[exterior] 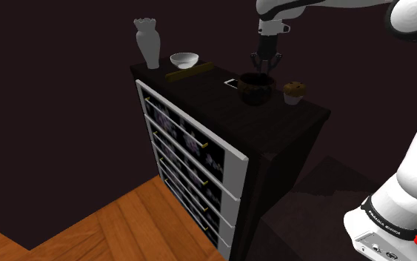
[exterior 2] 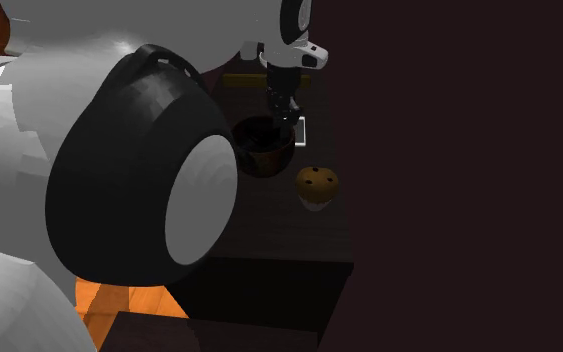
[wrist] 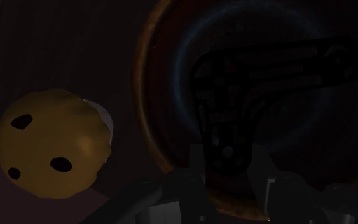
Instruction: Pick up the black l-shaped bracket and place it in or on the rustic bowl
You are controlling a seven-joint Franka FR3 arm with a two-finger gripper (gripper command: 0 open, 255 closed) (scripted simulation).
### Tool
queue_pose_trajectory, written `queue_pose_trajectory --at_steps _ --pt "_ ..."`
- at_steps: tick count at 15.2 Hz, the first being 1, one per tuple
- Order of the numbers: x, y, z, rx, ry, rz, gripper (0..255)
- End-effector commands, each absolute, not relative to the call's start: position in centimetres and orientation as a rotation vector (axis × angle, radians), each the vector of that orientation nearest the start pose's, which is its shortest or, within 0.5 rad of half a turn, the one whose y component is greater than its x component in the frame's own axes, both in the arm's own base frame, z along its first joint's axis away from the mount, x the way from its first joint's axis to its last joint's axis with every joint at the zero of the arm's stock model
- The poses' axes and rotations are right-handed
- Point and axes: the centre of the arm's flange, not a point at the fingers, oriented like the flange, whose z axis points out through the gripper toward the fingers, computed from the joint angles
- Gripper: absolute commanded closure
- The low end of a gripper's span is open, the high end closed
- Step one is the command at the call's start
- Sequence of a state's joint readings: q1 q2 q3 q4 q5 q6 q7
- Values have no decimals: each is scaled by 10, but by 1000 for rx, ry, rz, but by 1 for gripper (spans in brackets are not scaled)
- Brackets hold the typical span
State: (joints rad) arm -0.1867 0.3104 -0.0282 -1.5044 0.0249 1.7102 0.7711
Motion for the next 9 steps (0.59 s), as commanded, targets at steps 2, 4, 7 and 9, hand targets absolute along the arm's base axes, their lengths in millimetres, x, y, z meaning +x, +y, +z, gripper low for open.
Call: queue_pose_trajectory --at_steps 2,4,7,9 --pt "630 -133 480 -2773 1497 165 0" --pt "630 -133 480 -2773 1497 165 0" --pt "630 -133 480 -2773 1496 165 0" --pt "633 -134 507 -2773 1497 165 0"
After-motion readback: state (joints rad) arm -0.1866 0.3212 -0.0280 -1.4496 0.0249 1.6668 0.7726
